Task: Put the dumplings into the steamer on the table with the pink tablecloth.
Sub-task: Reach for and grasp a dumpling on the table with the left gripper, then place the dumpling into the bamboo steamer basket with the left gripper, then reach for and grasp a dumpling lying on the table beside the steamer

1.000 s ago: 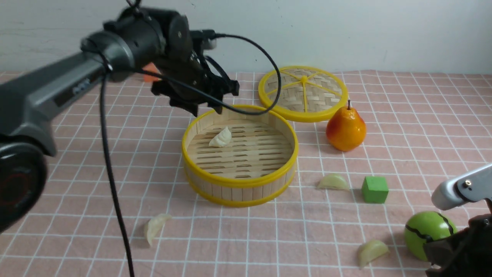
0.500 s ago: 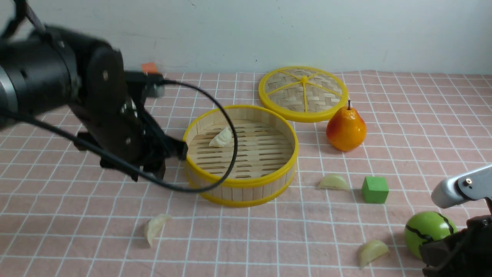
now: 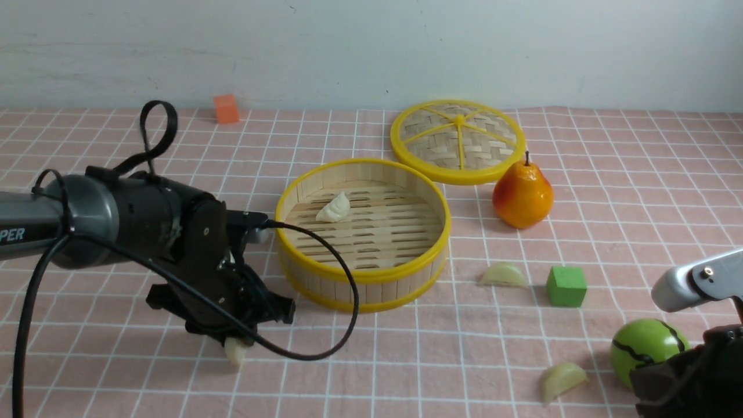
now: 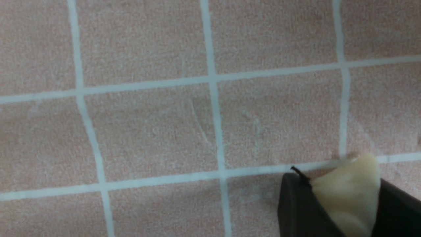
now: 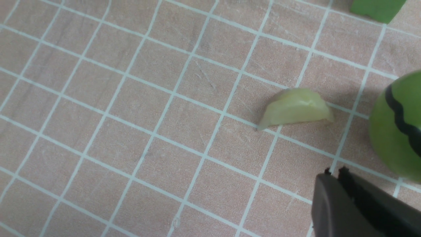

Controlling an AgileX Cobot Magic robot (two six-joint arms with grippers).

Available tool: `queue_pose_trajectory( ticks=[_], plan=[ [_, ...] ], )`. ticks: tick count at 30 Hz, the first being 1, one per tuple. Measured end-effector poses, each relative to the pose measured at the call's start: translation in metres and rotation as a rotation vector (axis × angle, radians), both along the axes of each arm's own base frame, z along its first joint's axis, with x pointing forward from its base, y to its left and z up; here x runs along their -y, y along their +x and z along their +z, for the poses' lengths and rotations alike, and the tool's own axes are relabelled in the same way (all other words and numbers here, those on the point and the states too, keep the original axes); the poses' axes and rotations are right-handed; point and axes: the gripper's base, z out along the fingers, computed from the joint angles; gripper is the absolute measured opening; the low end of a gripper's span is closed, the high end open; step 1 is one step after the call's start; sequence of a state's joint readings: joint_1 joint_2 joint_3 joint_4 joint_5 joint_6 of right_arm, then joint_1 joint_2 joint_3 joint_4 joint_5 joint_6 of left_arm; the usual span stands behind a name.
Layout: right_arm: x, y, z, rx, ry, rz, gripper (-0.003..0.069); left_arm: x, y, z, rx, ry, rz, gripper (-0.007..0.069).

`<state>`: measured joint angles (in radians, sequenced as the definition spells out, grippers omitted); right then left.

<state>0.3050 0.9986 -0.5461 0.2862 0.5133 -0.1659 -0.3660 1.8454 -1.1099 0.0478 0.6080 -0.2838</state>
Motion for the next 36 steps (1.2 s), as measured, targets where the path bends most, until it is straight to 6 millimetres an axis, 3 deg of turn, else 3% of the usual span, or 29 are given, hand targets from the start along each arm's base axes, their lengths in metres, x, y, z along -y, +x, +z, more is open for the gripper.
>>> queue_pose_trajectory(
  ticks=[3, 4, 5, 6, 7, 9, 11, 15, 18, 20, 21, 23, 26, 29, 31, 32, 33, 35, 36],
  plan=[
    [0.0, 0.0, 0.0, 0.0, 0.001, -0.001, 0.004, 0.012, 0.0, 0.024, 0.042, -0.031, -0.019, 0.0195],
    [0.0, 0.0, 0.0, 0.003, 0.001, -0.001, 0.0041, 0.024, 0.003, 0.051, 0.122, -0.067, -0.044, 0.0195],
    [0.0, 0.0, 0.0, 0.005, 0.002, -0.002, 0.0042, 0.026, 0.003, 0.056, 0.136, -0.075, -0.047, 0.0195],
    [0.0, 0.0, 0.0, 0.005, 0.002, -0.002, 0.0043, 0.038, 0.008, 0.082, 0.221, -0.115, -0.072, 0.0195],
    [0.0, 0.0, 0.0, 0.006, 0.002, -0.002, 0.0044, 0.045, 0.012, 0.095, 0.268, -0.138, -0.084, 0.0195],
    [0.0, 0.001, 0.0, 0.007, 0.002, -0.003, 0.0046, 0.056, 0.023, 0.107, 0.317, -0.163, -0.097, 0.0195],
    [0.0, 0.001, 0.0, 0.007, 0.002, -0.003, 0.0046, 0.061, 0.031, 0.109, 0.33, -0.169, -0.098, 0.0195],
    [0.0, 0.0, 0.0, 0.006, 0.004, -0.003, 0.0044, 0.075, 0.063, 0.066, 0.271, -0.107, -0.113, 0.0195],
    [0.0, 0.0, 0.0, 0.006, 0.004, -0.003, 0.0044, 0.081, 0.075, 0.036, 0.198, -0.07, -0.115, 0.0197],
    [0.0, 0.0, 0.0, 0.005, 0.004, -0.003, 0.0044, 0.082, 0.077, 0.033, 0.183, -0.063, -0.114, 0.021],
    [0.0, 0.0, 0.0, -0.003, 0.002, -0.001, 0.0044, 0.084, 0.078, 0.034, 0.169, -0.056, -0.113, 0.0267],
    [0.0, -0.001, -0.001, -0.013, -0.003, 0.007, 0.0044, 0.084, 0.079, 0.039, 0.169, -0.058, -0.108, 0.0307],
    [-0.003, -0.001, 0.003, -0.096, -0.025, 0.048, 0.0051, 0.084, 0.078, 0.074, 0.199, -0.069, -0.096, 0.0437],
    [-0.009, 0.013, 0.015, -0.151, -0.036, 0.076, 0.0069, 0.074, 0.062, 0.132, 0.256, -0.075, -0.105, 0.0464],
    [-0.012, 0.022, 0.02, -0.154, -0.041, 0.086, 0.0082, 0.069, 0.052, 0.154, 0.276, -0.081, -0.11, 0.045],
    [-0.017, 0.037, 0.026, -0.145, -0.052, 0.107, 0.0109, 0.056, 0.028, 0.192, 0.3, -0.09, -0.118, 0.04],
    [-0.02, 0.047, 0.029, -0.139, -0.06, 0.119, 0.0125, 0.051, 0.015, 0.208, 0.313, -0.1, -0.122, 0.0368],
    [-0.028, 0.07, 0.031, -0.13, -0.082, 0.152, 0.0176, 0.036, -0.016, 0.238, 0.343, -0.129, -0.134, 0.0277],
    [-0.028, 0.07, 0.031, -0.129, -0.083, 0.155, 0.0182, 0.035, -0.02, 0.241, 0.344, -0.132, -0.135, 0.0267]
  ],
)
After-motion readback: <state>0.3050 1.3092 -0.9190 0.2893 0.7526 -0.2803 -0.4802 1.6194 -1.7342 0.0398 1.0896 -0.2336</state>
